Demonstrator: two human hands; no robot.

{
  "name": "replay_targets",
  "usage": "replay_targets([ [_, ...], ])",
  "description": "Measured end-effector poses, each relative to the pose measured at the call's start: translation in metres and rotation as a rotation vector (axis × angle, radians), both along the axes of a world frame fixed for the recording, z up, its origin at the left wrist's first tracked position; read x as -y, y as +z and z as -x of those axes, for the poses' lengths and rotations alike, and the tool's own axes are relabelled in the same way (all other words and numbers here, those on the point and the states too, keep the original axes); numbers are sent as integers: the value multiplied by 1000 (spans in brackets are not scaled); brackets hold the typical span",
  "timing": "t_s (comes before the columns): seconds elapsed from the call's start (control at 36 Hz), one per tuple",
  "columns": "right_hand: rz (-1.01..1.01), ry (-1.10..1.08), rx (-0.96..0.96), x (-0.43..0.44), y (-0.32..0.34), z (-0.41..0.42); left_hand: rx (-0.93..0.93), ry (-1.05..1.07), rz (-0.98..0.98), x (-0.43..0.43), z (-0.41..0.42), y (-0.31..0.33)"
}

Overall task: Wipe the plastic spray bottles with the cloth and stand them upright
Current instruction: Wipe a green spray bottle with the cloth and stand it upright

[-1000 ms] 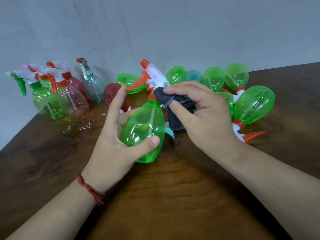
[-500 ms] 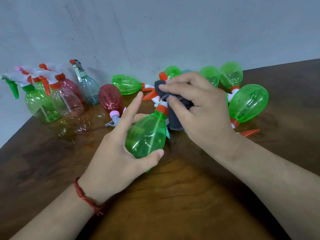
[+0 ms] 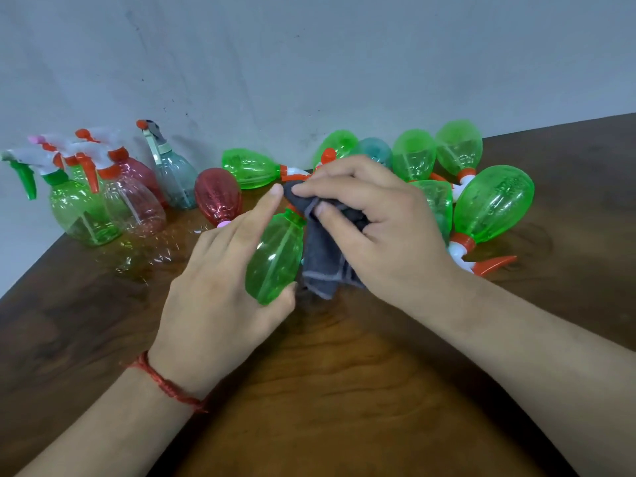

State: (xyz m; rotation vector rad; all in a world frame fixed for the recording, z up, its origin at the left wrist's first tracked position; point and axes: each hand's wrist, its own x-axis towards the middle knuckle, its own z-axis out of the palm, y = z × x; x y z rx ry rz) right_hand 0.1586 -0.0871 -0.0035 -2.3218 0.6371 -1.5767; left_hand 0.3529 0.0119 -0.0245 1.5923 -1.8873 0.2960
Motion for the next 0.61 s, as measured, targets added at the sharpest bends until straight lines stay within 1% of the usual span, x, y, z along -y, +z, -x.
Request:
replay_targets([
  [0.03, 31, -36, 6, 3, 0, 2, -73, -28, -29, 0, 1, 0],
  [0.14, 60, -148, 22, 14, -3, 6, -524, -240, -185, -1, 9, 1],
  [0.19, 65, -169, -5, 16, -6, 7, -630, -290, -201, -1, 8, 3],
  [0.31, 93, -95, -133, 16, -10, 2, -693, -282, -174, 1, 4, 6],
  [0.36, 97, -71, -161, 17, -11, 2, -705, -296, -190, 2, 5, 6],
  [0.42, 77, -106, -112, 19, -9, 6, -698, -314, -217, 2, 5, 5],
  [0.5, -1, -174, 42, 21, -3, 12, -686, -347, -239, 2, 5, 4],
  [0.56, -95, -145, 108, 23, 0, 12, -693, -364, -251, 1, 3, 4],
  [0.61, -225, -44, 167, 25, 4, 9, -740, -385, -282, 0, -1, 4],
])
